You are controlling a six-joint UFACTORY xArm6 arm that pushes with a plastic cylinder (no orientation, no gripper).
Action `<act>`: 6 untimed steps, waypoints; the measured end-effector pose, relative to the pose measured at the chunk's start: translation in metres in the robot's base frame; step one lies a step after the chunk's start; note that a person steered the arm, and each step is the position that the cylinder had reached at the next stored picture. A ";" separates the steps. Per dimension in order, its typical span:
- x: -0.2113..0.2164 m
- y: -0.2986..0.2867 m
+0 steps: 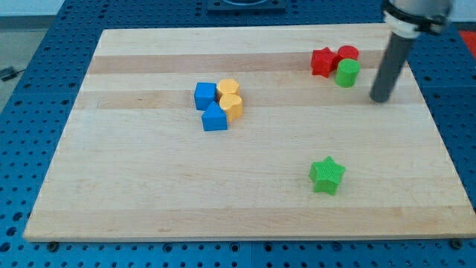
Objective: Move the green star towards the centre of the board
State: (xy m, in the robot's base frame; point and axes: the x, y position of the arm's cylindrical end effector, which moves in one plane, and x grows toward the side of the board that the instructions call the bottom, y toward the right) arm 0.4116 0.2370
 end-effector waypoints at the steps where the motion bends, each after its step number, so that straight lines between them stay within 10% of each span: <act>1: 0.060 0.039; 3: 0.191 0.008; 6: 0.100 -0.123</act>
